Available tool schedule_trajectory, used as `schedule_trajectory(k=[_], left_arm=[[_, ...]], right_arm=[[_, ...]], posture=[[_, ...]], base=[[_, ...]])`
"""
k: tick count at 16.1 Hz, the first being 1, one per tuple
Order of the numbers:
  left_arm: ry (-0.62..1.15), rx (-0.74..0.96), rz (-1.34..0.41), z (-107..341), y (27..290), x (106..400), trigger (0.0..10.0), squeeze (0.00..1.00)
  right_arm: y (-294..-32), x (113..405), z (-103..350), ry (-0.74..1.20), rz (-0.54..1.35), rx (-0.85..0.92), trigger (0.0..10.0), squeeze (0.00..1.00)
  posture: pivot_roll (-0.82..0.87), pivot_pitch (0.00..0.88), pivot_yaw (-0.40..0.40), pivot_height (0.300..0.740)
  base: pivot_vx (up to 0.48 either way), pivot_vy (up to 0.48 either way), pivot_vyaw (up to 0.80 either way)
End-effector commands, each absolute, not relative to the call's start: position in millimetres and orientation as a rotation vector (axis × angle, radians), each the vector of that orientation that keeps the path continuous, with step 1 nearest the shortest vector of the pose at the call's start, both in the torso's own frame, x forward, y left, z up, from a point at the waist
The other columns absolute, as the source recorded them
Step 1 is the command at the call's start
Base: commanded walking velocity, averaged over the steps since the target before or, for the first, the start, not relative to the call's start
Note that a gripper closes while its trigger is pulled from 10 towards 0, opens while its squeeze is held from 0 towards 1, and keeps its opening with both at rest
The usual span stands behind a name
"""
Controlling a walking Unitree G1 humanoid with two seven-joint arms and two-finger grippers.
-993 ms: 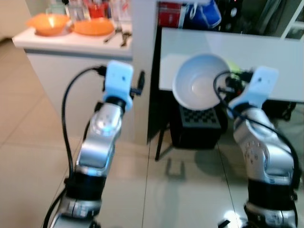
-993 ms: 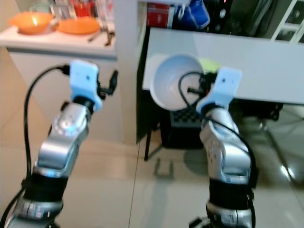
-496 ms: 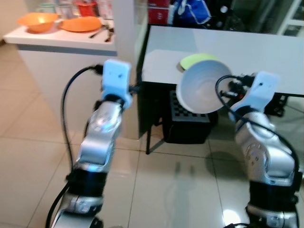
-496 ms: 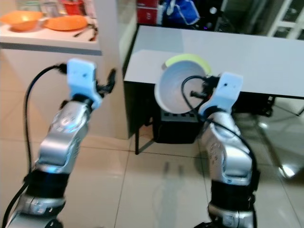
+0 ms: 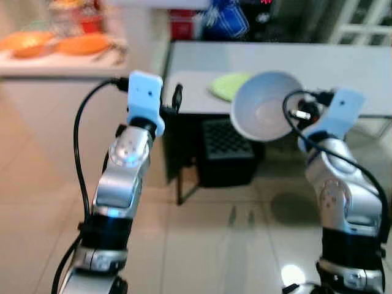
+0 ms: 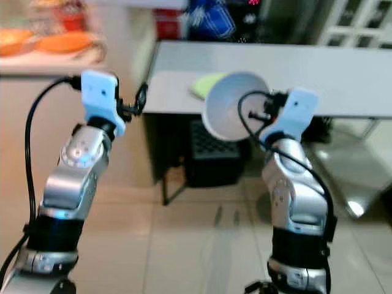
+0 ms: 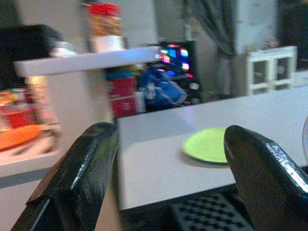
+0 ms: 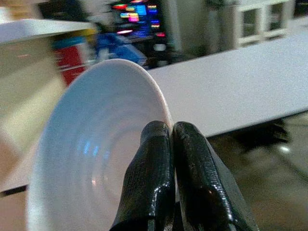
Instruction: Setting the table
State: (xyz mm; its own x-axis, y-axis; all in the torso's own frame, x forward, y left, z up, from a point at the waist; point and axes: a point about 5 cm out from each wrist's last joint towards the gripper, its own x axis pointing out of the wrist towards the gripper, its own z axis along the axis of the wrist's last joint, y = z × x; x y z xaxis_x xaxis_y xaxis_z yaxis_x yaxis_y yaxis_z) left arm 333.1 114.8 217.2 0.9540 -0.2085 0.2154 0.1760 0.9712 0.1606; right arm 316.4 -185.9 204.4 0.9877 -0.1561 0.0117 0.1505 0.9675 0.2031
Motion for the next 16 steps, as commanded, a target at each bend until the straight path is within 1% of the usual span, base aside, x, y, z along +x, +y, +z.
schedule_trajectory(k=[1,5,7,9,11,13,16], left_arm=[[-0.228,0.133,-0.226,216.8,108.9,329.0,10.0,0.00],[-0.233,0.138,-0.232,220.0,109.3,333.1,10.0,0.00],[-0.226,0.142,-0.240,215.0,107.4,327.4,10.0,0.00],[-0.221,0.139,-0.242,215.9,108.1,328.8,10.0,0.00],[-0.228,0.151,-0.250,217.4,106.2,332.4,10.0,0.00],[-0.227,0.132,-0.228,218.8,109.0,330.7,10.0,0.00],[-0.219,0.150,-0.234,215.3,108.3,328.6,10.0,0.00]], right_arm=[[-193.6,312.6,206.7,-0.050,-0.190,0.218,10.0,0.00],[-193.1,317.8,210.6,-0.056,-0.181,0.211,10.0,0.00],[-198.3,314.0,208.2,-0.059,-0.198,0.219,10.0,0.00],[-197.7,316.8,207.6,-0.053,-0.187,0.211,10.0,0.00],[-196.8,319.7,213.8,-0.069,-0.139,0.188,10.0,0.00],[-196.3,319.0,214.4,-0.072,-0.120,0.221,10.0,0.00],[-197.4,319.7,215.9,-0.078,-0.130,0.257,10.0,0.00]], posture=[[-0.02,0.000,-0.022,0.740],[-0.03,0.000,-0.017,0.740],[-0.02,0.000,-0.020,0.740],[-0.04,0.000,-0.001,0.740],[-0.03,0.000,-0.013,0.740],[-0.03,0.000,-0.011,0.740],[-0.02,0.000,-0.021,0.740]], base=[[0.330,0.000,-0.57],[0.333,0.000,-0.54],[0.334,0.000,-0.42],[0.334,0.000,0.00],[0.332,0.000,0.00],[0.332,0.000,0.00],[0.334,0.000,0.00]])
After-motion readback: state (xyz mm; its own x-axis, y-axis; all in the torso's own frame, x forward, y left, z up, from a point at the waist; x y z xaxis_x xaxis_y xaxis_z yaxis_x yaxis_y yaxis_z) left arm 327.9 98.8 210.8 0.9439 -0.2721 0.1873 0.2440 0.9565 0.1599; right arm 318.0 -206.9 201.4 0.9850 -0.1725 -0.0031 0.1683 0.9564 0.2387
